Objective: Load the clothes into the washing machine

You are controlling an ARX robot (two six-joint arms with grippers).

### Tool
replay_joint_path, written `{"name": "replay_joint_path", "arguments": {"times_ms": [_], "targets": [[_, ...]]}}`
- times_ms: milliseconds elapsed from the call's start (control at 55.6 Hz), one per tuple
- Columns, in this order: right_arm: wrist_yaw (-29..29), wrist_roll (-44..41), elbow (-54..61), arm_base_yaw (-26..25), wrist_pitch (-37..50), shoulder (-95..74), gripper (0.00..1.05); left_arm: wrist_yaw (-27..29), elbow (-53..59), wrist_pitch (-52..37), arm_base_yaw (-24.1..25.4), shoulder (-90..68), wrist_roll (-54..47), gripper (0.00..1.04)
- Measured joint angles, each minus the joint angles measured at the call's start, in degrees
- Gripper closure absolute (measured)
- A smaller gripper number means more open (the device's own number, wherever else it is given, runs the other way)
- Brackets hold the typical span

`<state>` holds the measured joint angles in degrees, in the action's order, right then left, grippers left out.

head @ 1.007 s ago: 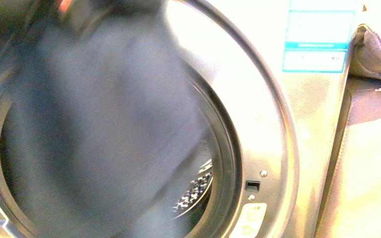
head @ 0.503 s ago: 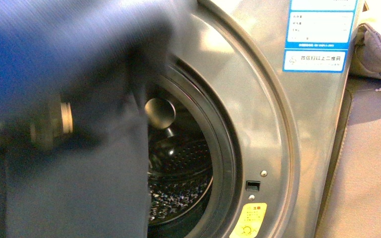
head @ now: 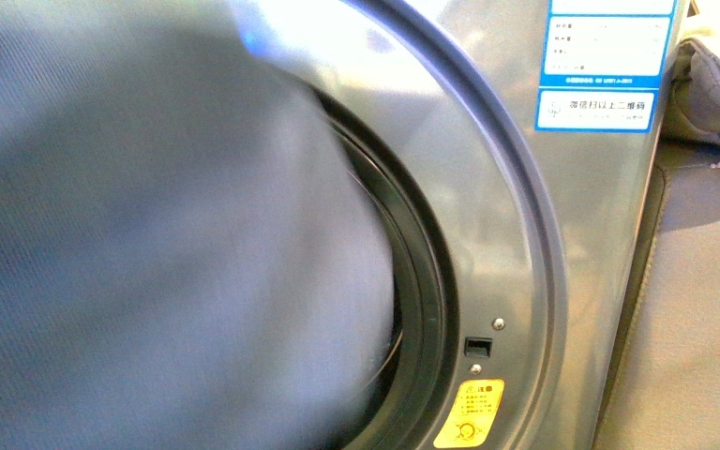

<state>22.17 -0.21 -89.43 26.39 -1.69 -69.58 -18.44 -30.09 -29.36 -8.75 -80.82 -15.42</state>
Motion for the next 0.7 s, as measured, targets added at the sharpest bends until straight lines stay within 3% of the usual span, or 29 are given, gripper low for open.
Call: {"name": "replay_joint_path", "arguments": {"times_ms": [270,701], "targets": [[0.00,0.00,0.00,0.00,0.00,0.00,0.08,2.25,-1.05,-2.99,1.22,-6.67,-1.46,0.95],[0.00,0.00,0.00,0.00,0.00,0.00,0.08,9.81,-13.90,-7.02,3.43,-21.22,3.39,0.96]]}}
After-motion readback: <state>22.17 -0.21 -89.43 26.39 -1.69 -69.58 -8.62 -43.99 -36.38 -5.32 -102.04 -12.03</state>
